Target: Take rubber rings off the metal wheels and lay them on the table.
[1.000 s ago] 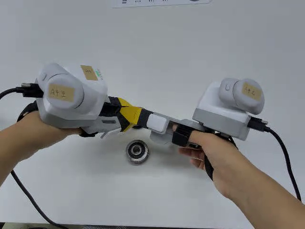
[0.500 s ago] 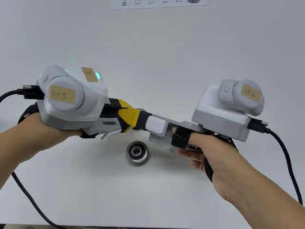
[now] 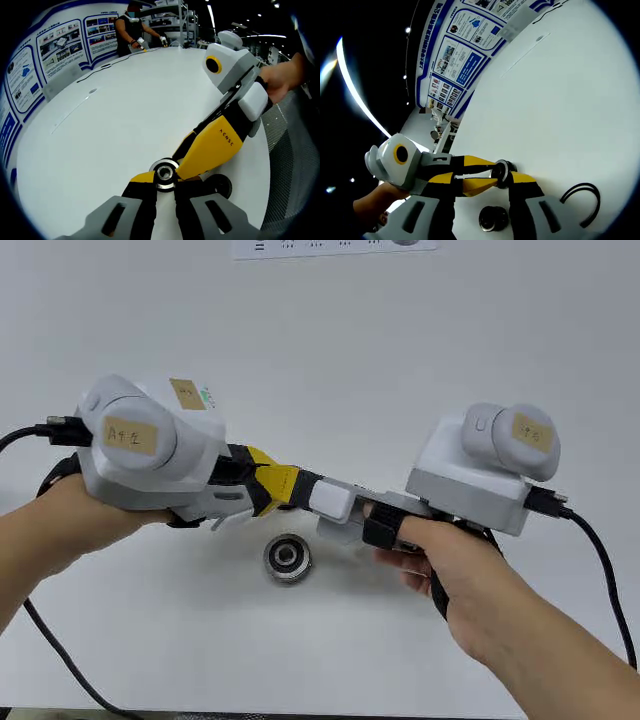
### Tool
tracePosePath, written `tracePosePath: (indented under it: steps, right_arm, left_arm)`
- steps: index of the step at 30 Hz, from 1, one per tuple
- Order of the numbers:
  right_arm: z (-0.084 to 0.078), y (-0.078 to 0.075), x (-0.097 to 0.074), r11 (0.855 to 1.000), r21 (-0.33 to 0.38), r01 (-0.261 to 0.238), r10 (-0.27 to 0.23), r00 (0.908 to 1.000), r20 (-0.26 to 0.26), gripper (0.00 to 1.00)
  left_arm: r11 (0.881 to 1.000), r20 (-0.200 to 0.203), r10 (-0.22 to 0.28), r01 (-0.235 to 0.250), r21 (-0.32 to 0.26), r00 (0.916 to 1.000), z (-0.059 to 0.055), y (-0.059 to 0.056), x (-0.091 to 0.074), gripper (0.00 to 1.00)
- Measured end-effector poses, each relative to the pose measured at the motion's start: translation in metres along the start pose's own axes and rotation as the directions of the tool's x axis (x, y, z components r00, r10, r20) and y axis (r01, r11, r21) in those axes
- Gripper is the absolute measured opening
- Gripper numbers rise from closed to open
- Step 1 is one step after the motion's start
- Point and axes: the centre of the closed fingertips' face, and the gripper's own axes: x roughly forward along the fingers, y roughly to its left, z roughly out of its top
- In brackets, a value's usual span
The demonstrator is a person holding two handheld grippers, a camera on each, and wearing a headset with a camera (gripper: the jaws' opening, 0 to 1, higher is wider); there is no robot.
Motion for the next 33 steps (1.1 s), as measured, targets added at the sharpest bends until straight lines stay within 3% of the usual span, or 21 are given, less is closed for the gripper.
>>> tracePosePath:
  steps: [11,19,33]
  right_arm:
    - [0.003,-0.027,0.003,0.996,-0.021,0.083,-0.083,0.9965,-0.011,0.12]
    - [0.003,-0.032,0.003,0.995,-0.016,0.101,-0.102,0.9948,-0.011,0.04]
    - [0.002,-0.029,0.002,0.993,-0.009,0.117,-0.117,0.9931,-0.008,0.02]
  left_arm:
    - [1.000,0.002,-0.001,0.001,-0.002,1.0000,0.000,0.000,0.000,0.12]
    - [1.000,0.002,0.000,0.000,-0.003,1.0000,0.000,0.000,0.000,0.12]
    - [1.000,0.001,0.003,-0.003,-0.005,1.0000,-0.001,0.001,0.000,0.12]
